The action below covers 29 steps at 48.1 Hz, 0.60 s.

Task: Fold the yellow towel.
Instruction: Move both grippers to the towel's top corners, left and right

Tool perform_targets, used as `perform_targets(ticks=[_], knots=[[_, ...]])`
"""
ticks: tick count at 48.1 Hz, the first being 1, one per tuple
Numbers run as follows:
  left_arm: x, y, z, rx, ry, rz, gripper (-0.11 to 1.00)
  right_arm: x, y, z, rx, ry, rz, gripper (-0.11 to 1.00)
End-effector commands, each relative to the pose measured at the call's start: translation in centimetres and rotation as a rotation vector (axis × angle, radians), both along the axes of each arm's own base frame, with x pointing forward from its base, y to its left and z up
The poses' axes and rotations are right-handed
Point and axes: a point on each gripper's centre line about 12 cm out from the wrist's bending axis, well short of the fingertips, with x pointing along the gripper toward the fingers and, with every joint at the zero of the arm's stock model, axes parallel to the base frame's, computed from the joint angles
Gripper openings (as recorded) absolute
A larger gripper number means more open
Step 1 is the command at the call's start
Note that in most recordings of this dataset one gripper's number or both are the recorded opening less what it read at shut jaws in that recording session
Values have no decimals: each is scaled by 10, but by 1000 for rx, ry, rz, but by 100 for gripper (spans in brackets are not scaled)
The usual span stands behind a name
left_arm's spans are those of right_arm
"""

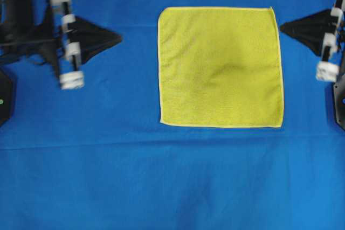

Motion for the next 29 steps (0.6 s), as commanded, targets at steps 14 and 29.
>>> perform_targets(ticks=[14,29], knots=[[55,72,-48,-43,138,158,69,-15,-73,-67,138,266,-311,44],[81,121,-110,-87,250,246,83,-13,-108,-112,179,362,-384,58]])
